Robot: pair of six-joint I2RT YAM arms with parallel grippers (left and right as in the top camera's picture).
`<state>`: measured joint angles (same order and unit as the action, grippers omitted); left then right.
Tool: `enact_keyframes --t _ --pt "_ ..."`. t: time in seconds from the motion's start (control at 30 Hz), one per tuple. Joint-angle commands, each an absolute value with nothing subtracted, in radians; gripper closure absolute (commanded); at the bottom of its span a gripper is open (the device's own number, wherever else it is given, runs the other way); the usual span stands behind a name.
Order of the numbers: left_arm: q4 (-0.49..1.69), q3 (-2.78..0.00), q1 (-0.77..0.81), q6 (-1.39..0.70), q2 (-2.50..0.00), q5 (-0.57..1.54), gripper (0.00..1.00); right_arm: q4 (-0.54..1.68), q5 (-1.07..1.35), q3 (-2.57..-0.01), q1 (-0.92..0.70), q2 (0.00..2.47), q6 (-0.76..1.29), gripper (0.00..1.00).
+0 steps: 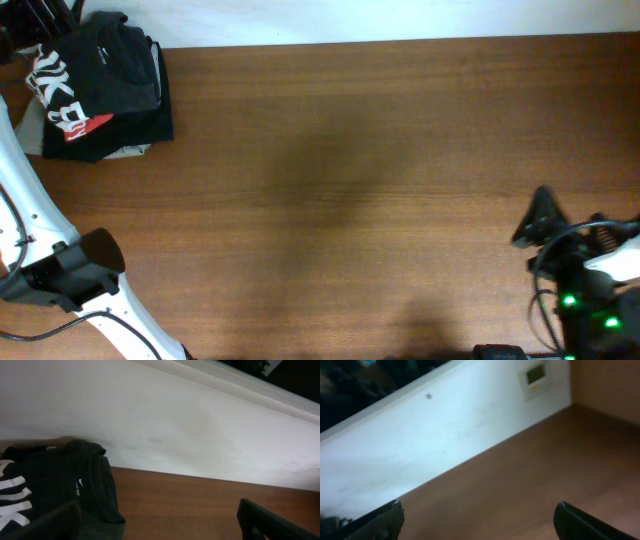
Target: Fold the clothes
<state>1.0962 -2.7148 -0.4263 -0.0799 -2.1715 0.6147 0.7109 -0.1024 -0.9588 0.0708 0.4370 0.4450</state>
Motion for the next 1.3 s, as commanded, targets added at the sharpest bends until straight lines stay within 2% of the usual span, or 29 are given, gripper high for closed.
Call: enact_keyframes --t 0.0,0.17,0.43,0.8,1.0,1.13,1.27 --pt "1.093 -2.716 -0.426 -0.082 -2.177 0.629 0.01 0.537 -0.002 -0.708 0.049 0.299 0.409 0.01" --pt "1.093 -2.716 -0.426 -0.082 -2.177 0.629 0.01 0.348 0.004 -0.463 -0.010 0.151 0.347 0.01" --pt "1.093 -2.716 -0.426 -0.082 -2.177 0.629 0.01 0.217 -0.007 -0.251 -0.028 0.025 0.345 0.01" --pt "1.093 -2.716 -0.426 -0.082 -2.177 0.629 0.01 -0.079 0.004 -0.007 -0.028 0.003 0.345 0.01" --pt "1.093 -2.716 -0.426 -0.082 -2.177 0.629 0.01 -0.035 0.004 -0.006 -0.027 0.003 0.344 0.01" --pt "1.093 -2.716 -0.426 -0.082 -2.177 0.629 0.01 0.081 0.004 -0.006 -0.027 0.003 0.345 0.01" --pt "1.093 -2.716 -0.426 -0.082 -2.177 0.629 0.01 0.079 0.004 -0.006 -0.017 0.003 0.345 0.02"
